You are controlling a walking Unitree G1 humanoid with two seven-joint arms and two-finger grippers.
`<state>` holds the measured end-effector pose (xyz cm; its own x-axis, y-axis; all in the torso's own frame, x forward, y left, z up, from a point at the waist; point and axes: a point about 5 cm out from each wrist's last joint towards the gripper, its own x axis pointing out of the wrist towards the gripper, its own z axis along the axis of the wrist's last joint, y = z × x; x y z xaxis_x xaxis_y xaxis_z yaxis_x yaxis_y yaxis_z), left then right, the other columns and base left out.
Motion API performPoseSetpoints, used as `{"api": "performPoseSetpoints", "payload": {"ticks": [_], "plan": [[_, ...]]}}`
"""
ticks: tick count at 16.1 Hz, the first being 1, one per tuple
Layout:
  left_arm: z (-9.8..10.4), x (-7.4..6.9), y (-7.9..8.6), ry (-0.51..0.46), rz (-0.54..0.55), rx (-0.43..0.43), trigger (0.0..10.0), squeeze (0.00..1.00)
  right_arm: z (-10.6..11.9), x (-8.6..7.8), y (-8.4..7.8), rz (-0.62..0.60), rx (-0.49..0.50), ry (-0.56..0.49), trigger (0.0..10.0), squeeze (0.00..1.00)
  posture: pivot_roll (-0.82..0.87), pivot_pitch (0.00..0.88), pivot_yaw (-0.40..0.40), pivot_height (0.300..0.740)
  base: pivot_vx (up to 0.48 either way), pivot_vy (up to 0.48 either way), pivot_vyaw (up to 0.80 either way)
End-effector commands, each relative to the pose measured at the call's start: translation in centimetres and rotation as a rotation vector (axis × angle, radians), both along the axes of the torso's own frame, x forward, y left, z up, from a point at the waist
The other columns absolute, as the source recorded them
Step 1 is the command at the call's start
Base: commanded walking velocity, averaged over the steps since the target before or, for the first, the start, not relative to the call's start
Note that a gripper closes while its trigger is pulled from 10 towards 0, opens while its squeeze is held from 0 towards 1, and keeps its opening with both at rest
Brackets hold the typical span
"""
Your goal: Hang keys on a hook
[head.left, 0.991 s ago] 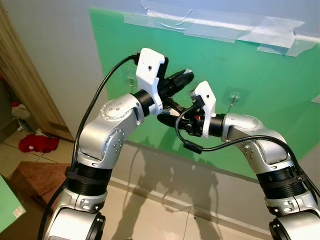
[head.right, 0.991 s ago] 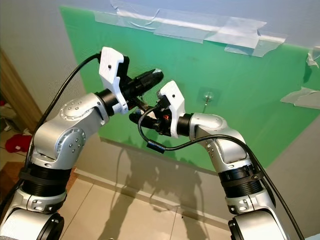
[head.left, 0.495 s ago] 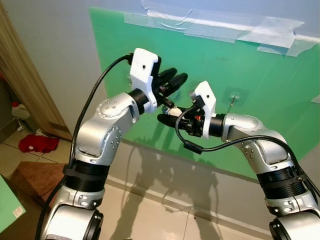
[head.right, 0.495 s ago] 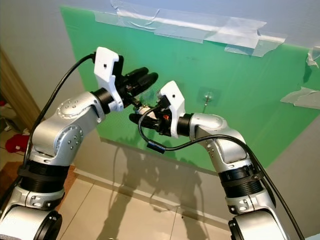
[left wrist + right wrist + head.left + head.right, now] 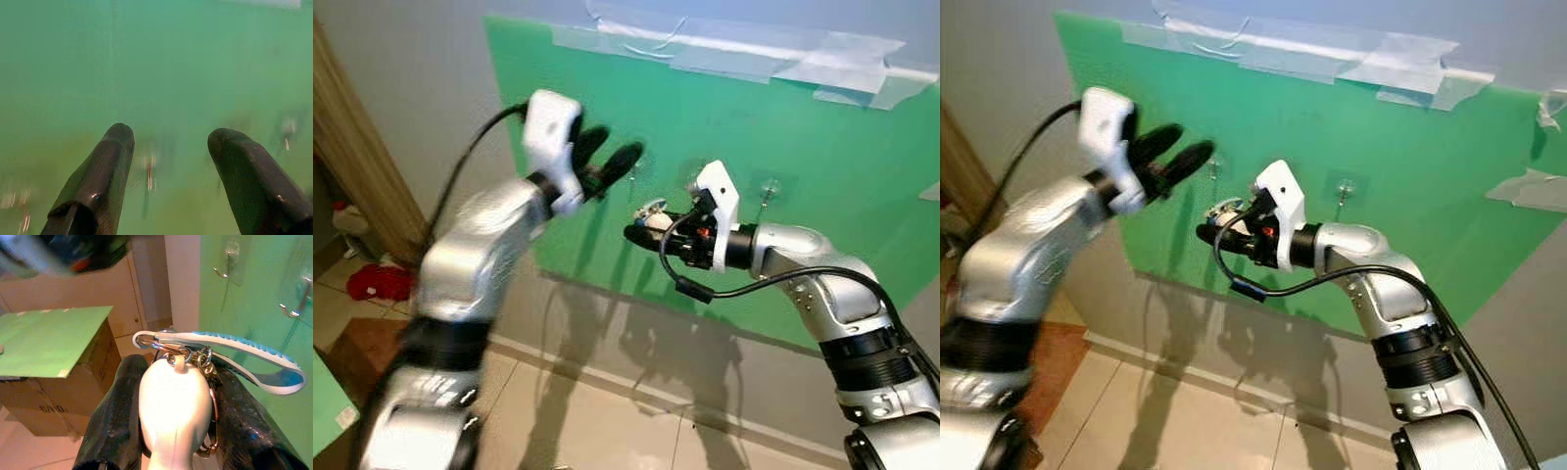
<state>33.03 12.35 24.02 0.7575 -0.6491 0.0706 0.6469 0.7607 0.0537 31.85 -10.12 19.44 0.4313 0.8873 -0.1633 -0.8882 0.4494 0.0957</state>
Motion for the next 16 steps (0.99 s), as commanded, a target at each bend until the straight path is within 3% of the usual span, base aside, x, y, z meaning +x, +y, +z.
{"api": "performPoseSetpoints", "payload": {"ticks": [1, 3, 5, 8, 13, 15, 16], "plan": [[-0.5, -0.8, -0.3, 0.004, -0.059, 0.053, 10.0, 0.00, 0.5, -0.1, -0.5, -0.002, -0.001, -0.034, 0.0, 0.00, -0.03, 0.000, -0.002, 0.740, 0.000, 0.000, 0.00], [-1.0, -1.3, -0.1, 0.012, -0.081, 0.080, 10.0, 0.00, 0.5, 0.0, -0.8, -0.010, -0.004, -0.035, 0.0, 0.00, -0.03, 0.000, -0.003, 0.740, 0.000, 0.000, 0.00], [-2.2, -2.8, -0.9, 0.039, -0.189, 0.131, 10.0, 0.00, 0.4, 0.2, -1.1, -0.018, -0.017, -0.035, 0.0, 0.00, -0.02, 0.000, -0.007, 0.740, 0.000, 0.000, 0.00], [-3.8, -4.3, -1.9, 0.086, -0.265, 0.169, 10.0, 0.00, -1.9, -0.1, -2.0, 0.067, -0.466, -0.345, 0.0, 0.00, -0.03, 0.000, -0.010, 0.740, 0.000, 0.000, 0.00], [-4.3, -4.7, -1.8, 0.096, -0.263, 0.186, 10.0, 0.00, -1.6, 0.4, -2.4, 0.142, -0.728, -0.686, 0.0, 0.00, -0.03, 0.000, -0.024, 0.740, 0.000, 0.000, 0.00], [-4.4, -5.0, -1.9, 0.103, -0.269, 0.185, 10.0, 0.00, -1.0, 1.0, -2.8, 0.207, -0.886, -0.945, 0.0, 0.00, -0.03, 0.000, -0.025, 0.740, 0.000, 0.000, 0.00], [-4.5, -5.2, -2.0, 0.107, -0.275, 0.185, 10.0, 0.00, -0.8, 1.2, -2.9, 0.223, -0.926, -1.008, 0.0, 0.00, -0.03, 0.000, -0.026, 0.740, 0.000, 0.000, 0.00]]}}
